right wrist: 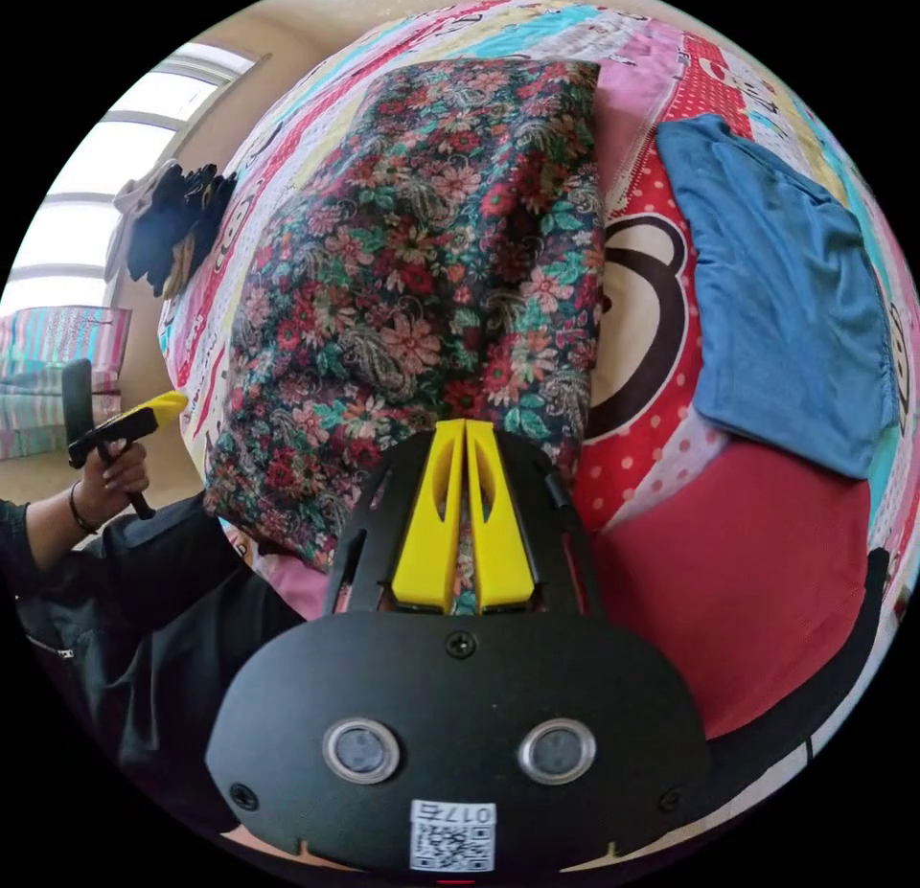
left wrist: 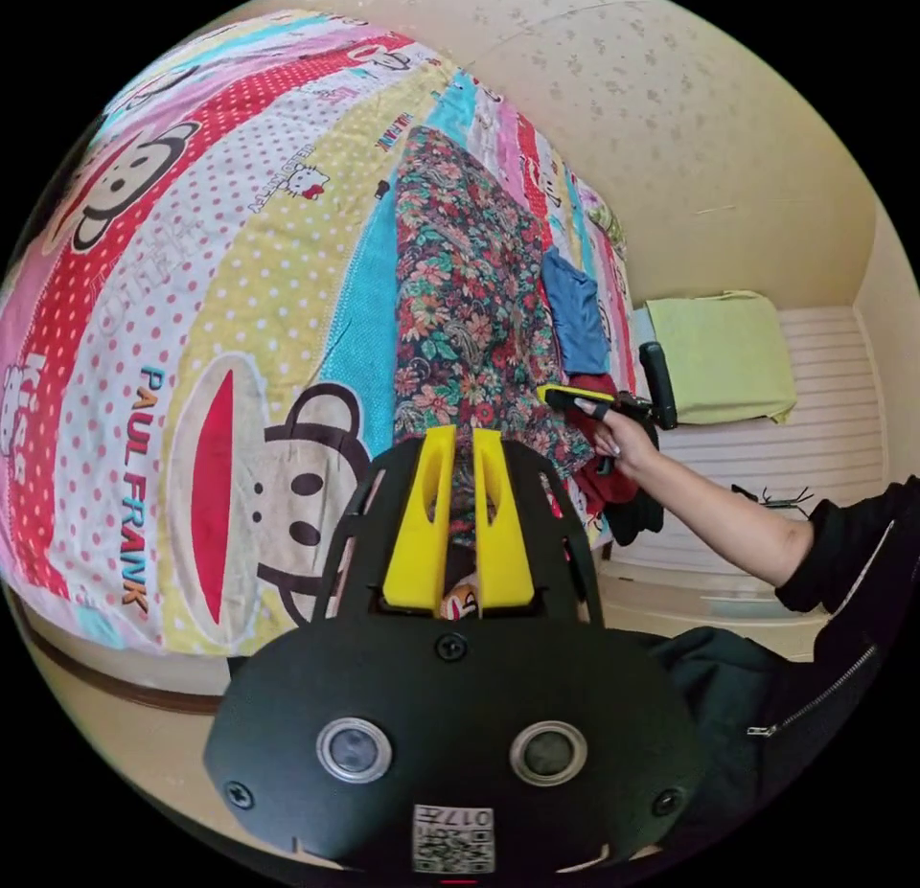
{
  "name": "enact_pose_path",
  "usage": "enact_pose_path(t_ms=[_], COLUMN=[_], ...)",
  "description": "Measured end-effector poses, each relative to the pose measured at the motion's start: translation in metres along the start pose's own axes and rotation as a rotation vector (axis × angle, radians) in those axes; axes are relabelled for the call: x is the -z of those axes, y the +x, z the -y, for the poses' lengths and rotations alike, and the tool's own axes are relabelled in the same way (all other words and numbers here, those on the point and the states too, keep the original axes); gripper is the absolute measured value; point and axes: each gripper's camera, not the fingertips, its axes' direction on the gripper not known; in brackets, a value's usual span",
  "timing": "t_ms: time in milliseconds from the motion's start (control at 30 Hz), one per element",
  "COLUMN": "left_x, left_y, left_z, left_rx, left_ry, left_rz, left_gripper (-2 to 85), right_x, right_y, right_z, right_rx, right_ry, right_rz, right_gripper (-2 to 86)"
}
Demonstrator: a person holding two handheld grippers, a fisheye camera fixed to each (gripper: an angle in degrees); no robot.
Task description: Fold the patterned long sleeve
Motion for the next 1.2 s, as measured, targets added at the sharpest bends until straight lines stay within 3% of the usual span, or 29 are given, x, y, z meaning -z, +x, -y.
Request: enact_pose_path(t_ms=[167,300,500,600,667,833,1033,1200], left_x=[-0.016,-0.058,-0.072,-0.06,-0.049,-0.016,-0.001,0.007], left_y=[-0.03,-0.041,-0.062,-0.045,-0.031,-0.002,0.025,0.04], left_z=[-0.01,-0.002,0.031,0.058,0.072,0.091,0.117,0.139], left_rx=[0.059,0.163,0.554,0.497,0.443,0.498,0.509,0.453], left_ry=[-0.034,-0.135,-0.233,-0.324,-0.354,-0.312,-0.298,-0.325], left_rz=[-0.044,-0.156,-0.227,-0.21,-0.215,-0.285,-0.379,-0.325], left_gripper=[14.7,12.6,7.5,6.9,6.9,6.8,6.7,6.6], right_x=[0.01,0.021,0.052,0.067,0.061,0.012,-0.006,-0.006], right_y=[0.006,0.015,0.035,0.053,0.073,0.095,0.098,0.111], right_z=[-0.043,-0.058,-0.09,-0.123,-0.154,-0.217,-0.249,-0.222], right_rx=[-0.08,-0.135,-0.214,-0.33,-0.494,-0.823,-1.055,-1.083], right_ry=[0.045,0.039,0.037,0.129,0.208,0.435,0.672,0.8], right_rz=[-0.002,0.028,0.153,0.345,0.607,1.228,1.405,1.502], right_gripper=[0.5,0.8,3.6,9.2,16.4,22.1,24.3,25.1])
